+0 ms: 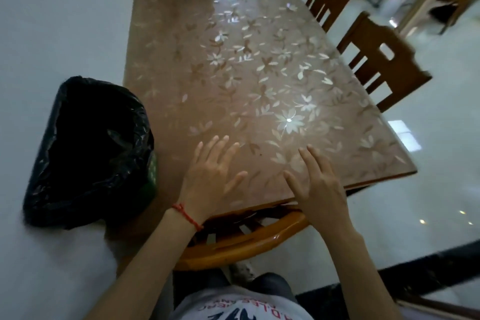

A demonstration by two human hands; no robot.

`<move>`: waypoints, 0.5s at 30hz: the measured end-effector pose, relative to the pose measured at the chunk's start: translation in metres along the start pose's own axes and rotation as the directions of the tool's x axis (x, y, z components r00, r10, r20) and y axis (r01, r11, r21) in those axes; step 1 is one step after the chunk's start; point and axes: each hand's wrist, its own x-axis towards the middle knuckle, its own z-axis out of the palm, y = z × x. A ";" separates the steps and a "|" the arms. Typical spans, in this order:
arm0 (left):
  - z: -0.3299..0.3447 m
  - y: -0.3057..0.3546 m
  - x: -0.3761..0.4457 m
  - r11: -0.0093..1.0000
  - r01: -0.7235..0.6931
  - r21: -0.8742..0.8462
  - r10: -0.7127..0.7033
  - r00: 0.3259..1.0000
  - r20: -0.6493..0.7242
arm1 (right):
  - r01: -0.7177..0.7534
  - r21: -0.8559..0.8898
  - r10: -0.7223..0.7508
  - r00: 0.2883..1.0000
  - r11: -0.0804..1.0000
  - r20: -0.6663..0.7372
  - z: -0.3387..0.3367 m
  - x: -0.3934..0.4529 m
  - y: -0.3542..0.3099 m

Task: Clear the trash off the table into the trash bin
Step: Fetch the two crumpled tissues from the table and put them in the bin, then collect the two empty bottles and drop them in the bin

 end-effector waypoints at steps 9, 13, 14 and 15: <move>0.015 0.058 0.014 0.965 -0.258 -0.042 0.261 0.957 0.126 | -0.305 0.040 0.308 0.942 0.951 -0.136 -0.022 -0.070 0.044; 0.027 0.100 0.026 0.926 -0.371 -0.075 0.378 0.914 0.144 | -0.440 0.053 0.441 0.874 0.896 -0.205 -0.035 -0.104 0.071; 0.031 0.112 0.028 0.912 -0.401 -0.085 0.409 0.901 0.144 | -0.472 0.061 0.473 0.854 0.879 -0.217 -0.038 -0.112 0.078; 0.034 0.124 0.030 0.900 -0.425 -0.100 0.435 0.888 0.145 | -0.501 0.065 0.501 0.834 0.863 -0.230 -0.042 -0.119 0.084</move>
